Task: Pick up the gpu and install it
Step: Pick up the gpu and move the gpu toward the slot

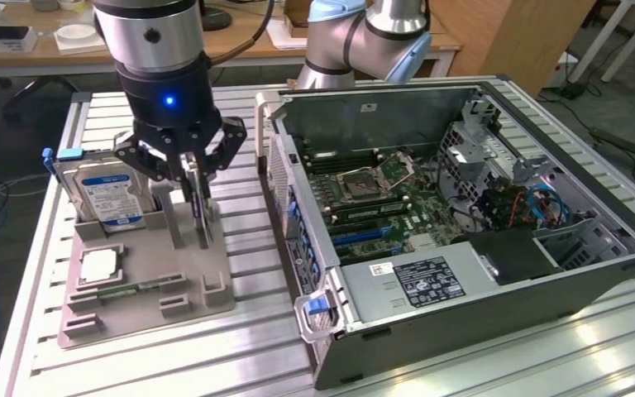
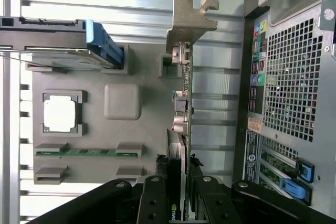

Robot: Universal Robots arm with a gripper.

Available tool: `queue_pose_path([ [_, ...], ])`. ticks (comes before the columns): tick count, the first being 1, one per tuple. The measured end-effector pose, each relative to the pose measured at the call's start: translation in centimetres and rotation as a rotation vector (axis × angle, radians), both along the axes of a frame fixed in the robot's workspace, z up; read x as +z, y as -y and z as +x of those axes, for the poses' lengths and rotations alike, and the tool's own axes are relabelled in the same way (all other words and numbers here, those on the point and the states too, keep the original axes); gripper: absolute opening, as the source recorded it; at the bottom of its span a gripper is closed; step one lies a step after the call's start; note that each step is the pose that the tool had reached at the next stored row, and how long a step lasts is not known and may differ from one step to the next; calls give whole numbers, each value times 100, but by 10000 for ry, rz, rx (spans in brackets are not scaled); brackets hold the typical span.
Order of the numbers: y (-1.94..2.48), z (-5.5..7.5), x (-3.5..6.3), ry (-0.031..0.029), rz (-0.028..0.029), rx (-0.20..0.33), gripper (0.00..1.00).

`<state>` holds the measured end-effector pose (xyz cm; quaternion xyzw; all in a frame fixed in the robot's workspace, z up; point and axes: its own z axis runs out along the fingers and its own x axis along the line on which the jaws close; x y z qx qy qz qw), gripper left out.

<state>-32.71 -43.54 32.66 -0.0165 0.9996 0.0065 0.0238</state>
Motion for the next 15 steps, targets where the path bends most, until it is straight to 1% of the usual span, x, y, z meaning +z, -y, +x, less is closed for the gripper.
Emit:
queue_pose_path([
  [15,0,0,87,-1,-1,0,26],
])
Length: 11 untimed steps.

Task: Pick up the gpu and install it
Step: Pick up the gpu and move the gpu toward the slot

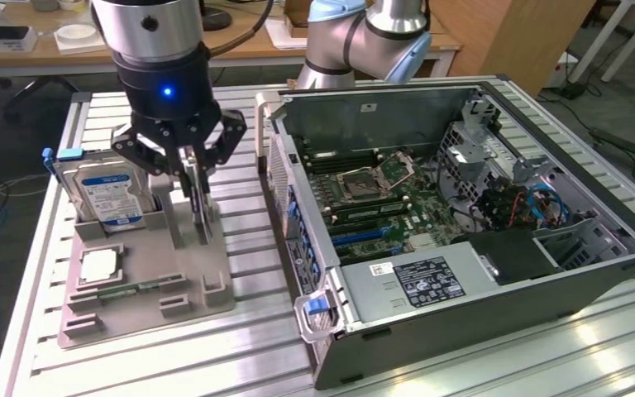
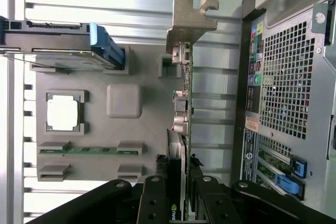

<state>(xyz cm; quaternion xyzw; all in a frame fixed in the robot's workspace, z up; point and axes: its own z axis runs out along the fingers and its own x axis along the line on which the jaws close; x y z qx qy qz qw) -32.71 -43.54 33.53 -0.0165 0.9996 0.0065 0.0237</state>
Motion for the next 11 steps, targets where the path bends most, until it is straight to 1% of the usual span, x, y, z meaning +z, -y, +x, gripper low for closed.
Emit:
queue_pose_path([
  [11,0,0,70,1,1,0,26],
])
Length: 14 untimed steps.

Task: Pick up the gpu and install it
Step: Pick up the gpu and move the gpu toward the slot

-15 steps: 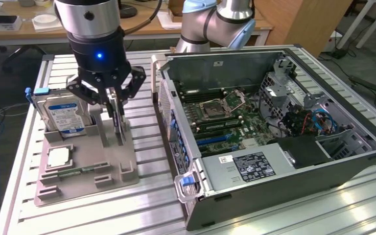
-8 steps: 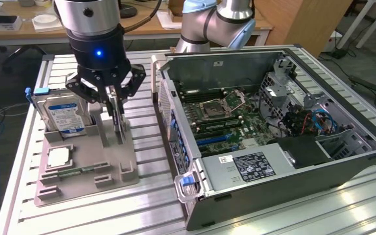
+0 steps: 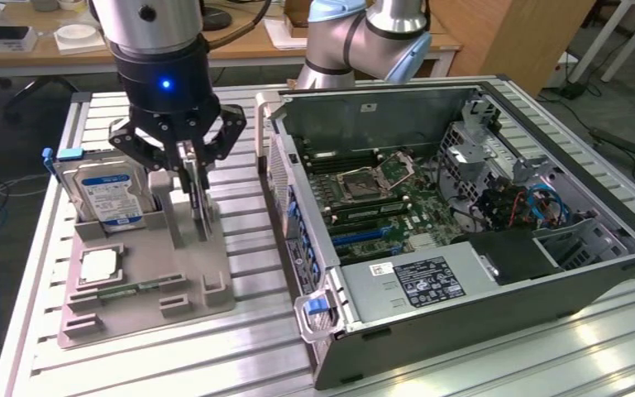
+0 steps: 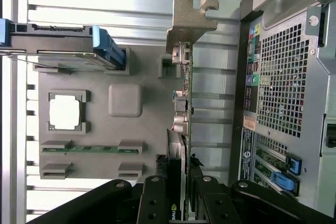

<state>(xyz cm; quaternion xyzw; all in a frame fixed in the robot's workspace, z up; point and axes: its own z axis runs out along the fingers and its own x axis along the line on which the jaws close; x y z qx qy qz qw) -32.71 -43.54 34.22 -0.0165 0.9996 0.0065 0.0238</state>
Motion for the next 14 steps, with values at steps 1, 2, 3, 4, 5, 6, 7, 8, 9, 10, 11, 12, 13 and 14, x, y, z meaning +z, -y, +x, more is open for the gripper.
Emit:
queue_pose_path([
  [1,0,0,6,1,0,0,26],
  [2,0,0,12,1,0,0,26],
  [3,0,0,18,0,0,0,26],
  [4,0,0,24,0,-1,0,26],
  [5,0,0,29,0,0,0,26],
  [6,0,0,35,-1,-1,0,26],
  [7,0,0,41,-1,-1,0,26],
  [8,0,0,47,0,0,0,26],
  [9,0,0,52,0,-1,0,26],
  [10,0,0,57,0,0,-1,26],
  [11,0,0,61,0,0,0,26],
  [12,0,0,66,0,0,0,26],
  [13,0,0,72,0,-1,0,26],
  [14,0,0,77,0,0,0,26],
])
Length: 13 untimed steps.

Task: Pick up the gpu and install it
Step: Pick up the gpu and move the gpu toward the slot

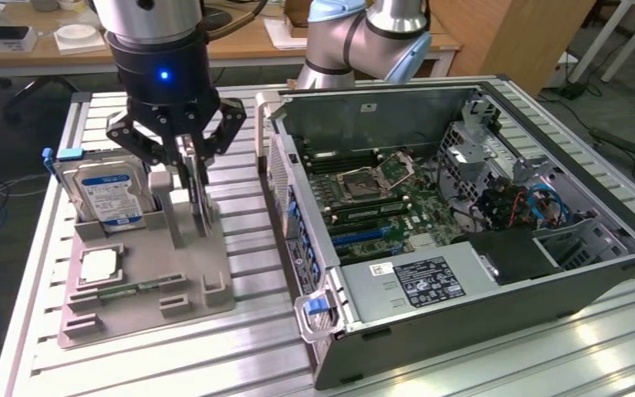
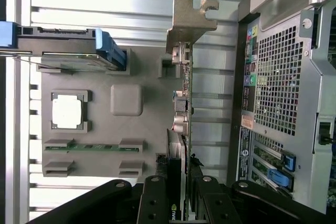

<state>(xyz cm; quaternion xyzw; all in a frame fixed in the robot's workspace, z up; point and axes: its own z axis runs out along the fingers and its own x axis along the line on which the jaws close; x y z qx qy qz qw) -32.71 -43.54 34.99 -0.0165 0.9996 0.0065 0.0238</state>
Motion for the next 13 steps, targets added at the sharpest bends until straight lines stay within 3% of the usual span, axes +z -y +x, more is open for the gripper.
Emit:
queue_pose_path([
  [13,0,0,87,0,6,0,26],
])
